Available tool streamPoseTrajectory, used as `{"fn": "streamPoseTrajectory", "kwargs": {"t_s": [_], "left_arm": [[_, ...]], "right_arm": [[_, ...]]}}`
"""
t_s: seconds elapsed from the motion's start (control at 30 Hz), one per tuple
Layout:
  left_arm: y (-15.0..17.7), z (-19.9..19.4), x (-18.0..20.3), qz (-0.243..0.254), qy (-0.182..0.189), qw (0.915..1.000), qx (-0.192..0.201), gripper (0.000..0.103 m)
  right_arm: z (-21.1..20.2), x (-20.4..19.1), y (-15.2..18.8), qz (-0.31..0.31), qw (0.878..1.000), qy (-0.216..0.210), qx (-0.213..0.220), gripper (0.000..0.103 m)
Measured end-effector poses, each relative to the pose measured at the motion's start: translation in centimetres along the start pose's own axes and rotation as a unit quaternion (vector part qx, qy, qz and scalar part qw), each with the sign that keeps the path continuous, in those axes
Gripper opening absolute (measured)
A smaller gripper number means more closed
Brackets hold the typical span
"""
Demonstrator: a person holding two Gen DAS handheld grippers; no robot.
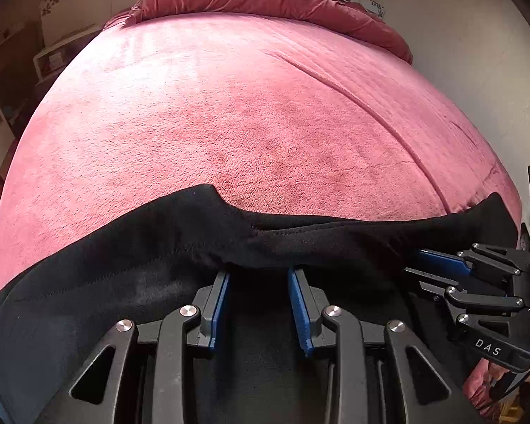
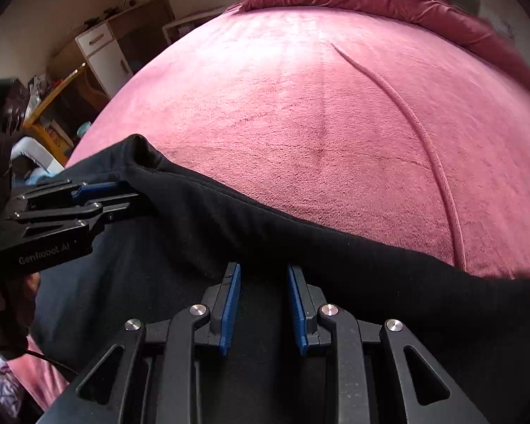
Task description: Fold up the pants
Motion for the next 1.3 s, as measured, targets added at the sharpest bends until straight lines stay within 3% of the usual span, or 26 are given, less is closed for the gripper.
{"fn": "streamPoseTrajectory", "kwargs": {"t_s": [0.2, 0.3, 0.37, 0.47, 0.6, 0.7, 0.8, 0.9, 0.93, 0.97, 1.07, 1.2, 1.27, 1.3], "left_arm": [[2.1, -3.2, -1.3, -0.026, 0.010, 0.9995, 0.018, 0.041], [4.3, -4.8, -1.9, -0.023, 0.011, 0.9994, 0.023, 0.041], [5.9, -5.8, -2.3, -0.019, 0.007, 0.9995, 0.024, 0.041], [7.9, -6.8, -3.0, -0.022, 0.004, 0.9995, 0.022, 0.041], [9.6, -7.6, -3.7, -0.035, -0.008, 0.9991, 0.020, 0.041], [10.6, -8.2, -4.2, -0.049, -0.017, 0.9985, 0.017, 0.041], [11.4, -8.3, -4.9, -0.062, -0.026, 0.9977, 0.011, 0.041], [12.1, -8.1, -5.1, -0.063, -0.038, 0.9973, 0.004, 0.041], [12.3, -8.0, -5.0, -0.063, -0.039, 0.9973, 0.001, 0.041], [12.7, -8.1, -4.9, -0.060, -0.042, 0.9973, 0.001, 0.041], [12.9, -8.2, -4.7, -0.058, -0.046, 0.9973, 0.001, 0.041], [13.1, -8.2, -4.8, -0.062, -0.045, 0.9971, -0.001, 0.041], [13.0, -8.3, -4.9, -0.061, -0.043, 0.9972, 0.000, 0.041], [12.9, -8.4, -4.8, -0.062, -0.041, 0.9973, 0.001, 0.042]], "right_arm": [[-5.3, 3.5, 3.1, 0.093, 0.995, -0.011, 0.047, 0.034], [-8.2, 7.5, 6.4, 0.168, 0.983, -0.004, 0.069, 0.034], [-10.3, 10.9, 9.8, 0.232, 0.969, 0.008, 0.083, 0.034], [-13.2, 16.4, 15.4, 0.348, 0.930, 0.027, 0.113, 0.034], [-16.2, 22.6, 21.8, 0.475, 0.864, 0.060, 0.157, 0.035], [-17.2, 26.1, 24.7, 0.539, 0.820, 0.066, 0.182, 0.035], [-16.8, 28.5, 25.5, 0.571, 0.796, 0.062, 0.190, 0.035], [-15.6, 30.0, 25.1, 0.584, 0.786, 0.047, 0.197, 0.025], [-15.5, 30.4, 25.0, 0.585, 0.786, 0.048, 0.195, 0.010], [-15.5, 30.7, 24.8, 0.584, 0.787, 0.054, 0.193, 0.006], [-15.8, 30.7, 24.6, 0.579, 0.791, 0.079, 0.181, 0.006], [-15.6, 30.4, 26.5, 0.596, 0.780, 0.080, 0.171, 0.007], [-15.6, 30.4, 26.6, 0.599, 0.777, 0.067, 0.179, 0.013], [-15.8, 30.3, 26.7, 0.603, 0.774, 0.059, 0.185, 0.021]]}}
Point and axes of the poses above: each gripper's, at about its wrist camera, not at the fingertips, and z roughly the way its jaws point, x to its right, y to its underside, the point moved 1 cm from there along z, roughly the way its jaws point, and after that the axes turned 11 degrees about -z, right-handed, at the moved point
